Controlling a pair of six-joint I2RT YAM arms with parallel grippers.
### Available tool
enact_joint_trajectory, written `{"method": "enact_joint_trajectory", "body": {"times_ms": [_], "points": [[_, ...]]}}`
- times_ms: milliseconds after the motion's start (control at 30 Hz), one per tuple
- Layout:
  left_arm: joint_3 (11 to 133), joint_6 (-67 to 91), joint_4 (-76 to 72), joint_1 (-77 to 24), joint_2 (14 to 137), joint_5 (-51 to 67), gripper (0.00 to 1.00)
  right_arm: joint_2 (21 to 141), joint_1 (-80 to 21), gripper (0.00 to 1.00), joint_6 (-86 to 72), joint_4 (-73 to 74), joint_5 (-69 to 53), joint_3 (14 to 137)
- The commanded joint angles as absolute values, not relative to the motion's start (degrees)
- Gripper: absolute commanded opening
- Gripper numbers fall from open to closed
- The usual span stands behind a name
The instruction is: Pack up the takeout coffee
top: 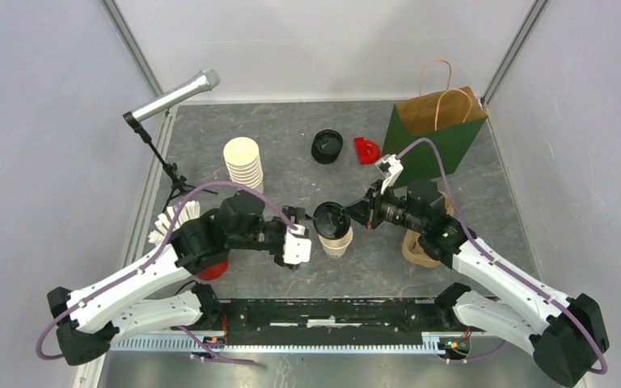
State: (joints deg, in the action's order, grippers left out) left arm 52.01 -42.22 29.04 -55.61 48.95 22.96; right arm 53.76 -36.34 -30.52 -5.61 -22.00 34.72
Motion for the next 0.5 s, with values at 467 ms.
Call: {"method": "enact_joint_trajectory", "body": {"times_ms": [467], "points": [[54.2,-58.5,26.5,-66.5,59.2,8.5,0.66,54.0,-36.8,0.1,-33.6,-8.4,-24.7,34.2]]}}
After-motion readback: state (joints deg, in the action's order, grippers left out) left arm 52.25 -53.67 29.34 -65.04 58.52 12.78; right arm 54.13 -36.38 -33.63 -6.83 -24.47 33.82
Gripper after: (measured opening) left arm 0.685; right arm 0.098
